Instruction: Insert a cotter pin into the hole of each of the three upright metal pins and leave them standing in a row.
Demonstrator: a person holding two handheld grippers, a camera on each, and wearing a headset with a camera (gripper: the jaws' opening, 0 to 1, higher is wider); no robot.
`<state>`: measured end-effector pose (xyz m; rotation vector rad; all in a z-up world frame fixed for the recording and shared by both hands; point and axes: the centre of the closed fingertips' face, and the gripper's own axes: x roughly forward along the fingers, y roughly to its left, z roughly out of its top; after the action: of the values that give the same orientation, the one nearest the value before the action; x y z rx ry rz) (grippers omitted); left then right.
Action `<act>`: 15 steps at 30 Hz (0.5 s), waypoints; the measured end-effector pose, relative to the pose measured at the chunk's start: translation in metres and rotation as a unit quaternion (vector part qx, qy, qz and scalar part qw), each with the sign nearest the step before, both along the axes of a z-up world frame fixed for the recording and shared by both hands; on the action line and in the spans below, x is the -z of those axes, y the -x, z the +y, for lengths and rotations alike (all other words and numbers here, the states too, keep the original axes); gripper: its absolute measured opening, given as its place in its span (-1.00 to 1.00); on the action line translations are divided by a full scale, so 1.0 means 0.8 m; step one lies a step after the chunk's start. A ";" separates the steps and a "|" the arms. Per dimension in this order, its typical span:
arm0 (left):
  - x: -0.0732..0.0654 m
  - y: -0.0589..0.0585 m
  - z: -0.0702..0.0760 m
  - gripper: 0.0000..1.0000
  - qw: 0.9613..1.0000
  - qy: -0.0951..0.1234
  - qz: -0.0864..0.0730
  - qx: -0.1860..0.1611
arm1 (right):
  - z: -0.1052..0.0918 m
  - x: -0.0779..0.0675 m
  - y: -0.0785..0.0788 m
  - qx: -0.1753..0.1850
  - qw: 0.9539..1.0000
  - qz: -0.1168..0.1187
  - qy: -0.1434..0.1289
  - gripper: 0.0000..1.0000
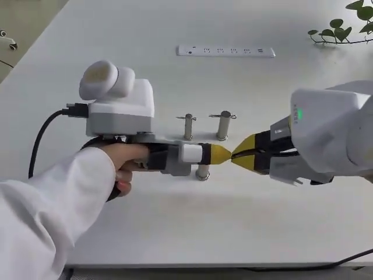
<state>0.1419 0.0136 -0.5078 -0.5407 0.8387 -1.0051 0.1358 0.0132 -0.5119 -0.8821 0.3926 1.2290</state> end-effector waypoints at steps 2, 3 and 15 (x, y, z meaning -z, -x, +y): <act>0.000 0.002 0.000 -0.97 1.000 0.001 0.009 0.002 | 0.000 0.000 0.002 -0.004 1.000 0.000 0.001 -1.00; 0.000 0.003 0.001 -0.97 1.000 0.002 0.014 0.004 | 0.001 0.000 0.003 -0.007 1.000 -0.001 0.001 -1.00; 0.002 0.006 0.001 -1.00 1.000 -0.008 0.023 0.005 | 0.002 0.002 0.006 -0.017 1.000 0.001 0.005 -1.00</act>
<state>0.1368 0.0144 -0.5093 -0.5487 0.8905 -0.9985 0.1313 0.0146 -0.5138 -0.8997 0.3867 1.2610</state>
